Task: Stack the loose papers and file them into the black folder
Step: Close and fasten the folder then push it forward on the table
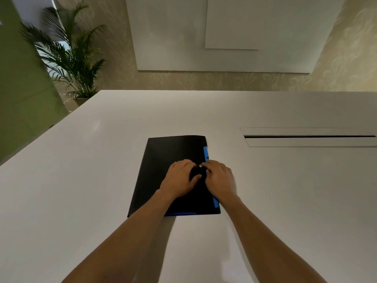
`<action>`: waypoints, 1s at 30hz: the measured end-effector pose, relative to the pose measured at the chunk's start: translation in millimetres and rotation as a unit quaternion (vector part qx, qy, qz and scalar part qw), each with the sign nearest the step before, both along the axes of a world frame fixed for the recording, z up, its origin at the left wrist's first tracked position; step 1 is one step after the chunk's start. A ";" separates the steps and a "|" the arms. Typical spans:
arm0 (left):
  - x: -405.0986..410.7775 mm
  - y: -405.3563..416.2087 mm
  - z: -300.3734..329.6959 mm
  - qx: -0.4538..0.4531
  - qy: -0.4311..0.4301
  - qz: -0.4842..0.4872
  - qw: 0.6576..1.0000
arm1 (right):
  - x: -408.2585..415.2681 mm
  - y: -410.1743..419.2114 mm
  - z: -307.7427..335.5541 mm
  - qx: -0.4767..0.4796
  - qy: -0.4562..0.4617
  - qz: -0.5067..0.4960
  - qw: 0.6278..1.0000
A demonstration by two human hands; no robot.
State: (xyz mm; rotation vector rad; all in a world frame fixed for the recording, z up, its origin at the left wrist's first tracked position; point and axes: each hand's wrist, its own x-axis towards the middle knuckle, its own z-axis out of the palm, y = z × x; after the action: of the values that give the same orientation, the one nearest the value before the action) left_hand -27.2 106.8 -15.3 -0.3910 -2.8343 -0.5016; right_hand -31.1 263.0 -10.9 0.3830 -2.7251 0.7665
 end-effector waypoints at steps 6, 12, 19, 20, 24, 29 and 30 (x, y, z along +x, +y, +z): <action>-0.6 0.8 -5.4 -0.044 -0.069 -0.011 0.997 | 1.9 -3.0 -2.0 0.112 -0.014 0.001 0.994; -2.8 1.1 -5.0 -0.052 -0.083 -0.007 0.995 | 2.7 -4.8 5.5 0.187 -0.033 0.005 0.982; 0.5 2.5 -1.7 -0.028 -0.082 -0.003 0.996 | 7.3 -5.6 4.3 0.168 -0.052 0.000 0.984; 2.6 2.3 0.0 -0.021 -0.068 0.005 0.997 | 9.4 -5.3 3.7 0.148 -0.055 0.002 0.987; 16.0 -8.2 13.8 0.050 0.024 0.141 0.988 | 21.0 -0.5 14.1 0.022 -0.083 -0.035 0.996; 38.3 -33.5 31.0 0.082 -0.087 0.326 0.938 | 33.3 10.0 39.3 -0.028 -0.171 -0.069 0.982; 42.9 -35.7 32.4 0.095 -0.109 0.338 0.930 | 36.2 10.7 40.5 -0.021 -0.184 -0.068 0.980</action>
State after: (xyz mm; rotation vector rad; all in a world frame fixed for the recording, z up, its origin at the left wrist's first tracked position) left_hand 15.7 71.1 17.1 0.6992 -2.8290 -0.6792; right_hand 5.0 273.7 29.6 0.0439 -3.0276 0.9335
